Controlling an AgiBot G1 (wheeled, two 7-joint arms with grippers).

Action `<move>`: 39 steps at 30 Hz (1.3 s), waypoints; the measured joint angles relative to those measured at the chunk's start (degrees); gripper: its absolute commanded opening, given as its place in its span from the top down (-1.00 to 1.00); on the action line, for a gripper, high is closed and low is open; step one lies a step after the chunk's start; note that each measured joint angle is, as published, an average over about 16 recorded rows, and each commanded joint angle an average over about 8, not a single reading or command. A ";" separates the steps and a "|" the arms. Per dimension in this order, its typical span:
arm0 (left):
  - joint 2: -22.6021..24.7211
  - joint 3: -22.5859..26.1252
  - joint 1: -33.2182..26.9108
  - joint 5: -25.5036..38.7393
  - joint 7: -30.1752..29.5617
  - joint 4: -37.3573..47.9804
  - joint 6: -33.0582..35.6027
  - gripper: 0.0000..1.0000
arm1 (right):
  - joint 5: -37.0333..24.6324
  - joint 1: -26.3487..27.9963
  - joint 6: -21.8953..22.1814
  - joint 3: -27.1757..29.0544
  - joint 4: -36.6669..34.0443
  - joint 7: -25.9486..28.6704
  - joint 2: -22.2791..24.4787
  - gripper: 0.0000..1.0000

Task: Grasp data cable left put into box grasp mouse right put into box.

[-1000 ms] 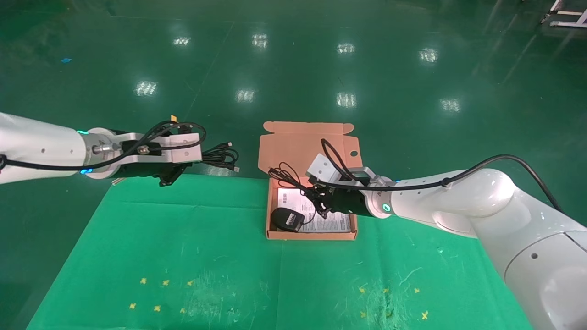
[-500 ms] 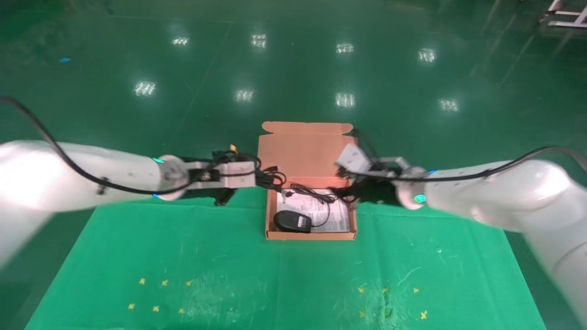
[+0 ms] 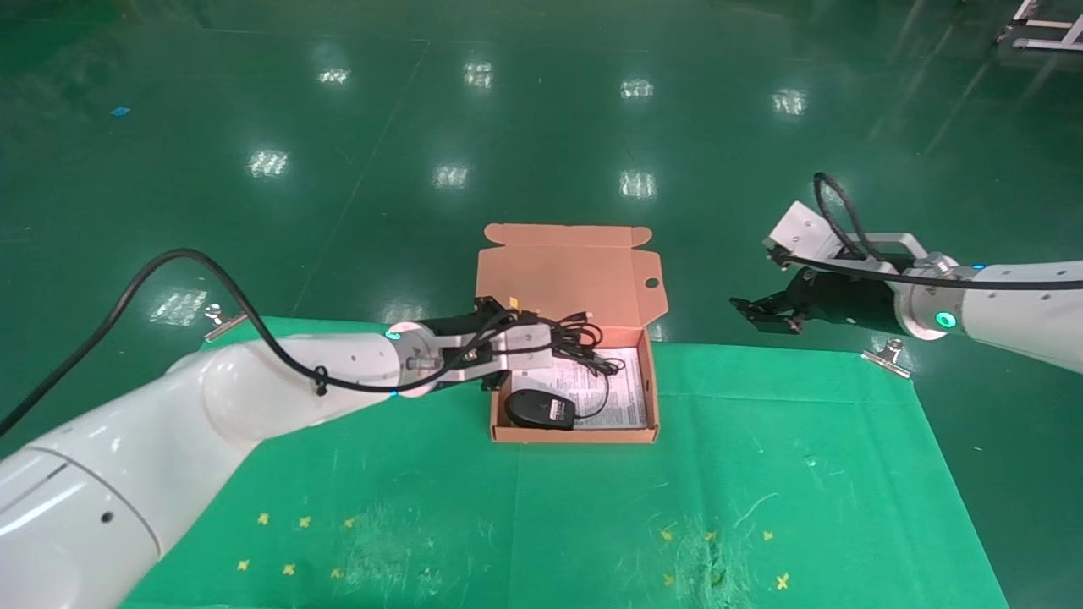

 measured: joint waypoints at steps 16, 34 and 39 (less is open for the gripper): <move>0.44 4.65 0.69 -11.08 8.22 -1.77 -1.23 -1.00 | -1.68 -0.81 0.45 -0.67 9.30 5.37 5.94 -1.00; -0.35 4.59 -0.78 -10.49 8.56 -2.95 -2.34 -1.00 | -1.72 -0.01 1.27 -0.28 9.13 5.20 5.98 -1.00; -0.60 4.51 -3.34 -9.93 9.19 -2.85 -4.34 -1.00 | -2.58 1.62 2.31 -0.07 9.12 4.70 6.33 -1.00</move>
